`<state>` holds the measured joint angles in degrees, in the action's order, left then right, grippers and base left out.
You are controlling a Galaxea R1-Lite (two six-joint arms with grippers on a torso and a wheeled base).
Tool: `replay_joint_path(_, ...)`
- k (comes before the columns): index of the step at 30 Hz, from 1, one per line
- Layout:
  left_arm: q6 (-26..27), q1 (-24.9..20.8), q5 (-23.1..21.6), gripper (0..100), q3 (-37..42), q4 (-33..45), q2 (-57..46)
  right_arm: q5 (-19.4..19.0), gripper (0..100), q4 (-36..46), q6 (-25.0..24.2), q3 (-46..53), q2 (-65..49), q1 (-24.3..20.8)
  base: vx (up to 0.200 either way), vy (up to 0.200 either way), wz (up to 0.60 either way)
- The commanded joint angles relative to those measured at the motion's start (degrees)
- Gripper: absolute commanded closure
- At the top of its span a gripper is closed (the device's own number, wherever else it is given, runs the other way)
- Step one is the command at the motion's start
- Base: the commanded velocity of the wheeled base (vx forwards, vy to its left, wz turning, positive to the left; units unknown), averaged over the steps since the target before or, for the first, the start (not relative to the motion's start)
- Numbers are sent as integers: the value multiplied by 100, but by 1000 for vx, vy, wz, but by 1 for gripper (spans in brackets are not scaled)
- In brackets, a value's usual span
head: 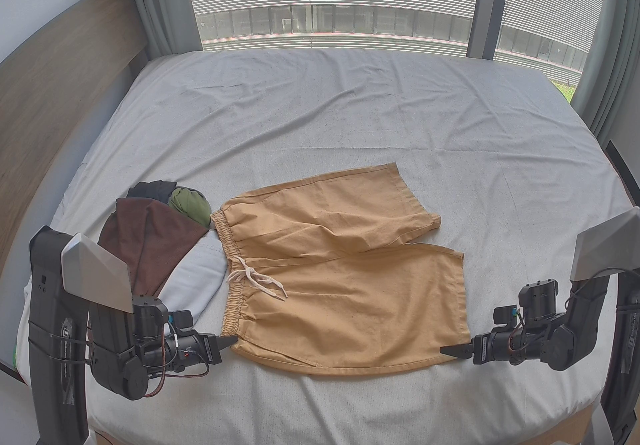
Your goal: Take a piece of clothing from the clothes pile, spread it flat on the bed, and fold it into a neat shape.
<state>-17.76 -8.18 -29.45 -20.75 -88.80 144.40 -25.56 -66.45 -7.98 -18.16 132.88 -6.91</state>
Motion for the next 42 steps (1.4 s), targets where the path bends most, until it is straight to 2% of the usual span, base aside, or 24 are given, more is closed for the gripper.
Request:
replay_joint_path(1,1,9,1,100,1,-6,-8,-36,0,1,-1,-12,116,-12,0,0,0)
replay_joint_path(3,1,1,1,100,1,-6,-8,-159,0,1,-45,-12,133,-56,0,0,0)
replay_joint_path(11,10,9,10,100,1,-6,-8,-221,0,-43,-283,-12,151,-135,0,0,0)
replay_joint_path(12,10,9,1,100,1,-6,-8,-221,100,-43,-283,-3,142,-135,0,0,0)
replay_joint_path(32,36,238,-25,100,80,-6,-114,-212,100,9,-203,76,-7,23,0,0,0)
replay_joint_path(39,71,370,-641,100,739,3,-746,-212,100,18,210,331,-69,23,0,0,0)
replay_joint_path(42,80,361,-737,100,1047,3,-896,-212,100,27,368,428,-131,23,0,0,0)
